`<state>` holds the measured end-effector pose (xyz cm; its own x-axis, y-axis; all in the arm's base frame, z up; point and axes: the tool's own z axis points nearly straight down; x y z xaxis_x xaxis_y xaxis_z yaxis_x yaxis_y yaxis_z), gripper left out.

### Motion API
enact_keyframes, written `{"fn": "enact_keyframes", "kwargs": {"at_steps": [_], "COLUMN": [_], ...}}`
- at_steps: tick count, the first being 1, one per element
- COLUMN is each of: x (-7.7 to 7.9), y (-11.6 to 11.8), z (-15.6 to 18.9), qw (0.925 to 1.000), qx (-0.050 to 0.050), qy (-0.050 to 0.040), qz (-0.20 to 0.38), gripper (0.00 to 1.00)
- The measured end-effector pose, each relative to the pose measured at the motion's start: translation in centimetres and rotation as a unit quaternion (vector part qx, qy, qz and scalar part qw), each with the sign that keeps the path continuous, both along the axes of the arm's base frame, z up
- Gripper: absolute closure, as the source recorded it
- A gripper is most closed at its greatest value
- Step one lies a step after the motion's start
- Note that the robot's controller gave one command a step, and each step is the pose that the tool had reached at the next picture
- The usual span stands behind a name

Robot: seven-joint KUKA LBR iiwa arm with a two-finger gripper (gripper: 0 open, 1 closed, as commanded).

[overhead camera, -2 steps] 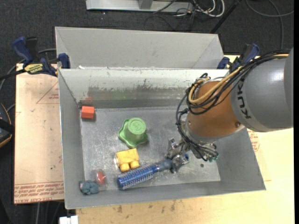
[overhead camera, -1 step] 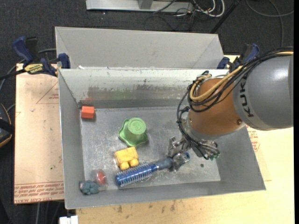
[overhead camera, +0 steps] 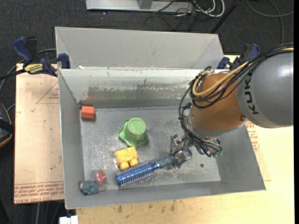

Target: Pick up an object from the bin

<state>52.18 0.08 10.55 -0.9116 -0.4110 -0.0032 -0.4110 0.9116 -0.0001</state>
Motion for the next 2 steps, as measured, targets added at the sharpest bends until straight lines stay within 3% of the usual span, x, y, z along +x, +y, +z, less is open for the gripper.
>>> {"fn": "enact_keyframes", "kwargs": {"at_steps": [1, 2], "x": [0.0, 0.2], "y": [0.0, 0.1], "z": [0.1, 6.4], "qw": [1.0, 1.0], "qx": [0.0, 0.0], "qy": [0.0011, -0.0023], "qz": [0.0, -0.001], "gripper": [1.0, 1.0]}}
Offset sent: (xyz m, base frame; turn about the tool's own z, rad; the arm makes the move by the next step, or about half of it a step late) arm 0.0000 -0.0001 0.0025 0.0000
